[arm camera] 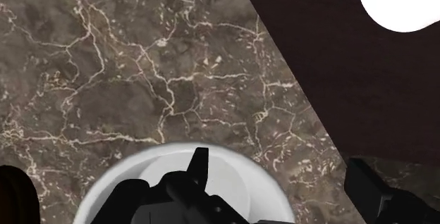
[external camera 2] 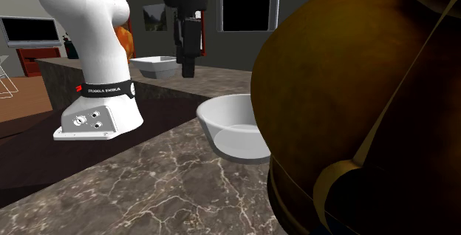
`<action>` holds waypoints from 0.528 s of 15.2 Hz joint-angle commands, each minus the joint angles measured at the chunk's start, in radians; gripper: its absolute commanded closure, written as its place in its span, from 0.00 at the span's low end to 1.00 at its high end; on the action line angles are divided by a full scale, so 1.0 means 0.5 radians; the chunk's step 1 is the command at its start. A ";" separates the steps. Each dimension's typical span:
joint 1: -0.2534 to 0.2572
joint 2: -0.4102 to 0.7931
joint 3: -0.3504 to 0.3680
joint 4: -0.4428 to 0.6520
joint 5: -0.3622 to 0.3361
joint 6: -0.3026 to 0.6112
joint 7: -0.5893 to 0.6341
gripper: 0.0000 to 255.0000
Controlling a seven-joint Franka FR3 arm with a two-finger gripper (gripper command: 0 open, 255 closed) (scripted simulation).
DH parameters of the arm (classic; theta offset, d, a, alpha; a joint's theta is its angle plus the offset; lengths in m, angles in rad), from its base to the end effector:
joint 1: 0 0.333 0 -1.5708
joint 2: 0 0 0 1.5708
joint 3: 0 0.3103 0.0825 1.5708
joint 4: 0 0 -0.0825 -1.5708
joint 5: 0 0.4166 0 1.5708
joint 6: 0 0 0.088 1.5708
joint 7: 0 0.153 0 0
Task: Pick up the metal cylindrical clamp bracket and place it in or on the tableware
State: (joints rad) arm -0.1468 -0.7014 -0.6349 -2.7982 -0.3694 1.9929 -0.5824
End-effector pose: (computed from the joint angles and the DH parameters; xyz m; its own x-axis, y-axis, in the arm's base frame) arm 0.2546 -0.2225 0.2835 0.9853 0.1505 -0.0812 0.1364 -0.9779 -0.1582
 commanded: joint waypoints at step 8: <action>0.388 0.819 -0.268 0.585 0.502 0.314 0.045 0.00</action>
State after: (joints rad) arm 0.0275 -0.3375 -0.7515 -2.5416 -0.1555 2.1396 -0.5547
